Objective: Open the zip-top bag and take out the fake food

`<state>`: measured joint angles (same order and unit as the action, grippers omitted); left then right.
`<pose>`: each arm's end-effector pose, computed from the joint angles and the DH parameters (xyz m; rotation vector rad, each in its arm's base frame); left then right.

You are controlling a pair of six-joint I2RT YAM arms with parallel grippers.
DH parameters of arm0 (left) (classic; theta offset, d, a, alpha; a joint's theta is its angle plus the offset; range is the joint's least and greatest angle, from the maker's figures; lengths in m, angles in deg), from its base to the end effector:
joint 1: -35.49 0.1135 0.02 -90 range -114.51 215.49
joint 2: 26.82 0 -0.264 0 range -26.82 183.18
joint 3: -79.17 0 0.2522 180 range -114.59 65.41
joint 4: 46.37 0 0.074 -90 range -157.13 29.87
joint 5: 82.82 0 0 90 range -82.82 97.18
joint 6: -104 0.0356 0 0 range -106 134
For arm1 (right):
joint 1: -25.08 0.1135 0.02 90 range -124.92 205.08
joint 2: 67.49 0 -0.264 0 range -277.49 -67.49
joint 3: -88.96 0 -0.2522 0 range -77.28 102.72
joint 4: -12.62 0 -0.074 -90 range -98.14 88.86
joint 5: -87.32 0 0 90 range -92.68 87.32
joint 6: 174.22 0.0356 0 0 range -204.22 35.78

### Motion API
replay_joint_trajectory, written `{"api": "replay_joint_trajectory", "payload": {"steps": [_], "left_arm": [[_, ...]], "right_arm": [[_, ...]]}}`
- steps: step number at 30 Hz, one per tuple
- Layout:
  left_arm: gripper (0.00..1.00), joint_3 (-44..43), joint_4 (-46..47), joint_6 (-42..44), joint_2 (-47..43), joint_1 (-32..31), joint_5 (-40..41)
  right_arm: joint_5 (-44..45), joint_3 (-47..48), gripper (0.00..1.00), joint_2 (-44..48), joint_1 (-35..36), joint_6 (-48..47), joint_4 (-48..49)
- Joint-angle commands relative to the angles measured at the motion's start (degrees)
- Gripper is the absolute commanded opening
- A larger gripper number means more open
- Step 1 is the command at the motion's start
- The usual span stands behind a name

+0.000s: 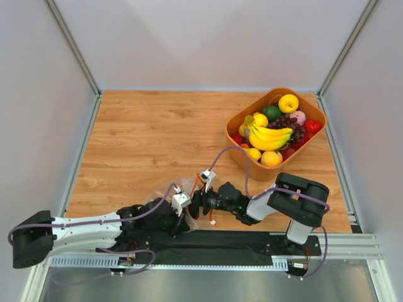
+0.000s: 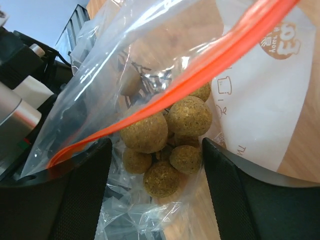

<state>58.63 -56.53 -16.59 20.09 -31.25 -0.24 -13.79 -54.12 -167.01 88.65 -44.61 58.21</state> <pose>0.0564 -0.1428 0.1292 0.8269 2.2785 -1.0200 0.1202 0.2573 0.1181 -0.5884 2.0391 1.3550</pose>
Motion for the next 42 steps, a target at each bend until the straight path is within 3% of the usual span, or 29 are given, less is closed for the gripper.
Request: {"api": "replay_joint_trajectory", "payload": {"steps": [1, 7, 9, 13, 15, 18, 19, 24, 27, 32, 35, 39, 41, 42], "left_arm": [[0.00, -2.1, 3.4, 1.6, -0.5, 0.0, 0.2], [0.00, -2.4, 2.3, 1.9, -1.1, 0.0, 0.6], [0.00, -2.4, 0.9, 2.2, -2.1, 0.0, 1.3], [0.00, -2.0, 0.1, 2.0, -4.5, 0.0, 1.4], [0.00, -2.0, -0.4, 2.2, -5.8, 0.0, 1.0], [0.00, -2.1, -1.5, 2.3, -7.1, 0.0, 1.0], [0.00, -2.1, -1.9, 2.2, -7.4, 0.0, 1.3], [0.00, -2.0, -5.1, 0.7, -10.1, 0.1, 3.4], [0.00, -2.4, -6.8, -0.4, -11.2, 0.0, 5.0], [0.00, -3.1, -12.8, -3.1, -15.5, 0.0, 8.6], [0.00, -3.4, -14.8, -3.9, -17.2, 0.0, 10.2], [0.00, -3.4, -14.1, -4.8, -17.1, 0.0, 11.6], [0.22, -3.6, -13.6, -4.9, -16.7, 0.0, 12.2], [0.53, -3.8, -13.0, -5.0, -16.6, 0.0, 12.3]], "right_arm": [[-1.2, 2.9, 0.73, 0.0, 2.5, -2.0, 0.6], [-2.2, 5.4, 0.54, -2.6, 4.2, -2.1, -1.2], [-2.5, 6.4, 0.56, -3.0, 4.8, -2.4, -2.1], [-2.9, 6.7, 0.69, -2.6, 6.2, -3.7, -5.6], [-2.9, 6.6, 0.68, -2.4, 6.6, -3.9, -6.5], [-2.9, 6.5, 0.46, -1.9, 6.9, -4.1, -7.6], [-2.9, 6.4, 0.33, -1.6, 7.0, -4.1, -7.8], [2.1, 4.1, 0.09, 1.9, 7.1, -3.9, -9.5], [7.9, 2.5, 0.01, 6.7, 7.1, -4.0, -13.4], [20.1, 0.6, 0.00, 17.4, 7.1, -6.6, -26.0], [24.6, 0.8, 0.00, 25.8, 7.1, -8.1, -38.3], [28.5, 0.3, 0.00, 31.9, 6.9, -8.9, -45.9], [29.9, -0.2, 0.00, 34.2, 6.9, -8.3, -48.1], [30.1, -1.0, 0.00, 34.9, 6.9, -8.0, -48.5]]}}
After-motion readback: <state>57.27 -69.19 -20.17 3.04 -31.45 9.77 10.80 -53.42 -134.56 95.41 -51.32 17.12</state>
